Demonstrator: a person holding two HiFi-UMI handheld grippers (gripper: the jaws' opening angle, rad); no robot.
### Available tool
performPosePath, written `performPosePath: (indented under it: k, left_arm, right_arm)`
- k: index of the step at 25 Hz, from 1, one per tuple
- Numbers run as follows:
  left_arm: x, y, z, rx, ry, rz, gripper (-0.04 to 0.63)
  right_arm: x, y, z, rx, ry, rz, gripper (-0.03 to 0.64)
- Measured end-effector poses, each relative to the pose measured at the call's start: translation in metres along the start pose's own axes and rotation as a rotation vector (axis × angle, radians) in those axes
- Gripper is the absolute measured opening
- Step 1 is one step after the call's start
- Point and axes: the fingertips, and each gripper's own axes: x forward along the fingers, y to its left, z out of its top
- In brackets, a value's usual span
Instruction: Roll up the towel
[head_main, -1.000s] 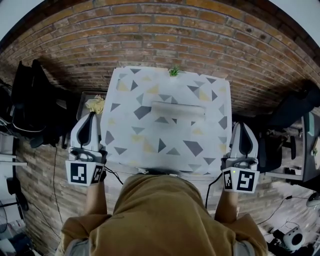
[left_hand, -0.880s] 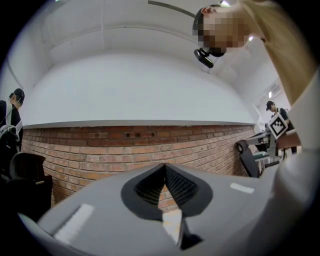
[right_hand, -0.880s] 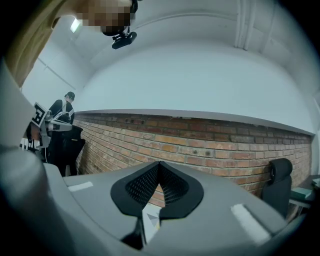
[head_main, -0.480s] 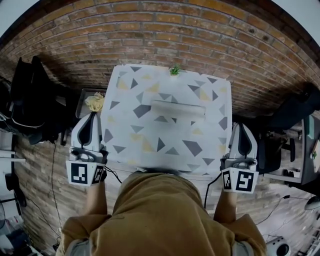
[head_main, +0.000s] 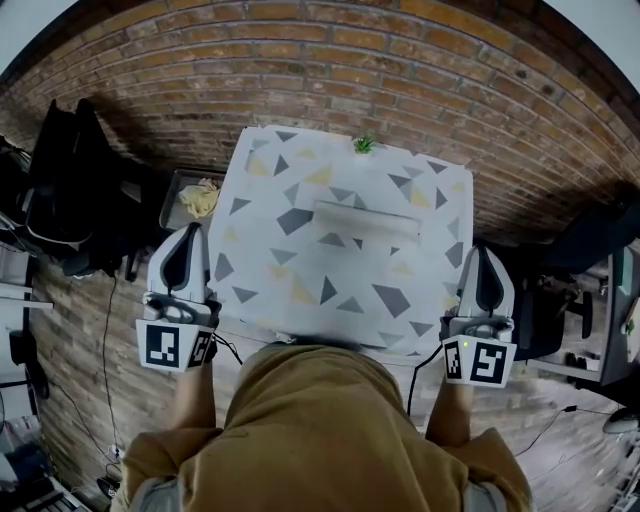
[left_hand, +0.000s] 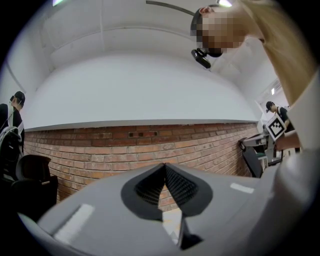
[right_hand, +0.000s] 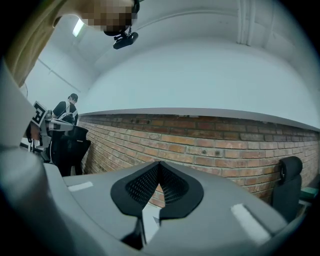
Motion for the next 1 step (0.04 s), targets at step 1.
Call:
performPosePath:
  k: [1]
  left_arm:
    - [-0.0001, 0.0008, 0.0003, 0.0, 0.0, 0.001, 0.061]
  right_arm:
    - [0.0011, 0.0014, -0.0003, 0.001, 0.001, 0.003, 0.003]
